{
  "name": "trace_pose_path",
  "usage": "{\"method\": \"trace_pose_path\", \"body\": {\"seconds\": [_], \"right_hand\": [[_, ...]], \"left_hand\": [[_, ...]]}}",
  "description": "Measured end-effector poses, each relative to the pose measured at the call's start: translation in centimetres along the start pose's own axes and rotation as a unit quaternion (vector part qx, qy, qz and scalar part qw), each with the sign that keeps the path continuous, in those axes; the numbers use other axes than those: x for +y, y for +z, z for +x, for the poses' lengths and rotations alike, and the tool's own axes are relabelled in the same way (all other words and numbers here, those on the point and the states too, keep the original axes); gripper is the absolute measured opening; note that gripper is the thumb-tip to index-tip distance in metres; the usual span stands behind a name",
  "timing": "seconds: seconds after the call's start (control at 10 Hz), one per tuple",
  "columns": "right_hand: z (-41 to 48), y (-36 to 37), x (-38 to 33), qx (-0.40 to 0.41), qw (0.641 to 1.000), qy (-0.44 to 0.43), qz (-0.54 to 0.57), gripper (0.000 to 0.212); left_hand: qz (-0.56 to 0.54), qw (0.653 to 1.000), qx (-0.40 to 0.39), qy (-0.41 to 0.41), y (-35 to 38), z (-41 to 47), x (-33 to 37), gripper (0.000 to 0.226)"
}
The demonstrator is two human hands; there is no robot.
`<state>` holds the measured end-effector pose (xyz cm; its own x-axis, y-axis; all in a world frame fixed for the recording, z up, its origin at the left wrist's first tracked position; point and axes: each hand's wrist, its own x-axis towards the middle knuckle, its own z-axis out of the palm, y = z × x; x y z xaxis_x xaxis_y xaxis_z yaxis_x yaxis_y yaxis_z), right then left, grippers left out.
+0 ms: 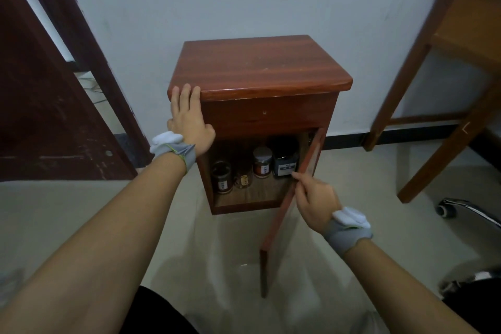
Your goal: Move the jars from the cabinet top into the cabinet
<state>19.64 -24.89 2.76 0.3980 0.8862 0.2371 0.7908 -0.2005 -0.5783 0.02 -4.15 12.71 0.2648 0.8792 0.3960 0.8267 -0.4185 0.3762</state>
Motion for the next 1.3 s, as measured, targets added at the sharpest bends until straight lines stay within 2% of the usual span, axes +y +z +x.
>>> {"method": "trace_pose_path", "body": {"seconds": [0.1,0.3,0.4,0.8,0.9,1.1,1.2,1.3], "right_hand": [[0.7,2.4,-0.5,-0.057,0.997,-0.028,-0.040,0.059],[5.5,5.2,-3.6,-0.034,0.969,-0.084,-0.228,0.070],[7.5,6.0,-4.3,-0.060,0.957,-0.090,-0.268,0.075],[10.7,8.0,-5.4,-0.078,0.953,-0.074,-0.282,0.095],[10.6,8.6,-4.8,-0.115,0.939,-0.069,-0.317,0.091],[10.3,8.5,-4.0,-0.175,0.940,-0.046,-0.290,0.085],[10.8,6.7,-4.4,-0.205,0.957,-0.041,-0.198,0.081],[11.9,3.7,-5.7,-0.172,0.976,-0.078,-0.108,0.068]], "left_hand": [[-0.002,1.000,-0.006,0.009,0.1,0.0,-0.6,0.085],[0.019,0.999,-0.008,0.038,0.0,0.0,-1.6,0.091],[0.026,0.999,-0.004,0.039,0.2,0.0,-1.9,0.095],[0.016,0.999,0.015,0.042,0.6,0.1,-1.9,0.097],[0.015,0.999,0.014,0.037,0.4,0.1,-1.8,0.096],[0.012,0.999,0.011,0.034,0.3,0.2,-1.6,0.096],[0.011,0.999,0.015,0.036,0.4,0.1,-1.8,0.096],[0.013,0.999,0.021,0.027,0.3,0.0,-1.4,0.096]]}}
